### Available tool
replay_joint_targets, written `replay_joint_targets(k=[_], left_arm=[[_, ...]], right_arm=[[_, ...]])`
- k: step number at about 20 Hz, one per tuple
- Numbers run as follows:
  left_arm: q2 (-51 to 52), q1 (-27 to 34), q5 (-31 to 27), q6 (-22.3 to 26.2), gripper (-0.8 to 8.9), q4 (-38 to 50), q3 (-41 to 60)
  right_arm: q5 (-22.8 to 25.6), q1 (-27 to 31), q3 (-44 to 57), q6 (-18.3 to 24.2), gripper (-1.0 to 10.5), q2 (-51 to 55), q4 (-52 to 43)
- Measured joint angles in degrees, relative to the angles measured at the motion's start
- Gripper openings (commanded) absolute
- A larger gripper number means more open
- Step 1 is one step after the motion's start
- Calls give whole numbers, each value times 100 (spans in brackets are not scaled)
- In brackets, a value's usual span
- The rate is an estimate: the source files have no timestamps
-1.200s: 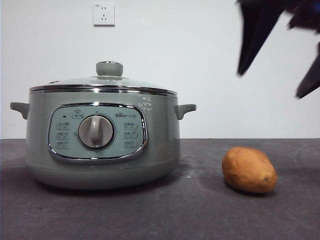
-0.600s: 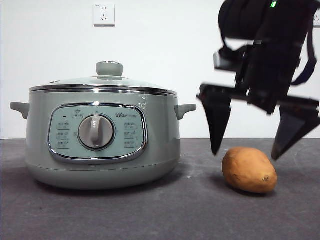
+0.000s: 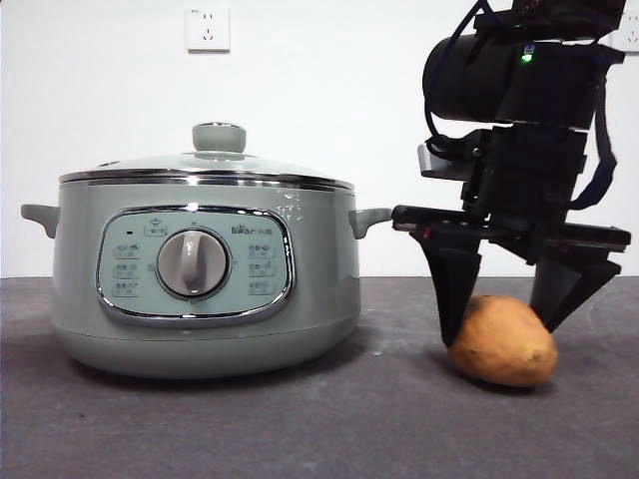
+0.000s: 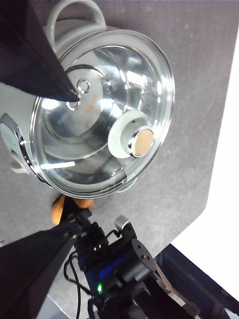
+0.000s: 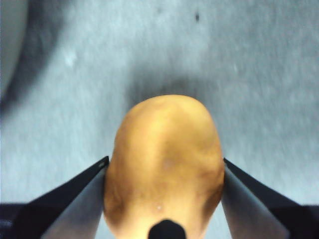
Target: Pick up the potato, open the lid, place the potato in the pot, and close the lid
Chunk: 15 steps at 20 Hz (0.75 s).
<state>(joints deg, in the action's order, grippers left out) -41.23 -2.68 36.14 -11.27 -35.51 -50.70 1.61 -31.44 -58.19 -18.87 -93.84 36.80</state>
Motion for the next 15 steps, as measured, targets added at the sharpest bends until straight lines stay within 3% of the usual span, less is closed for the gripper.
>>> replay_joint_targets(k=[5,8,15], left_arm=[[-232,-2,-2,15,409,9,0],[-723,-208,-83,15,409,496,0],[-2317,-1508,-1700,330,408,774,-1106]], right_arm=[[-7,-4,0,184,-8,1075,1038],[-4,-4,0,289,-7,1805,1574],[4,-4,0,326,-7,2782,1639]])
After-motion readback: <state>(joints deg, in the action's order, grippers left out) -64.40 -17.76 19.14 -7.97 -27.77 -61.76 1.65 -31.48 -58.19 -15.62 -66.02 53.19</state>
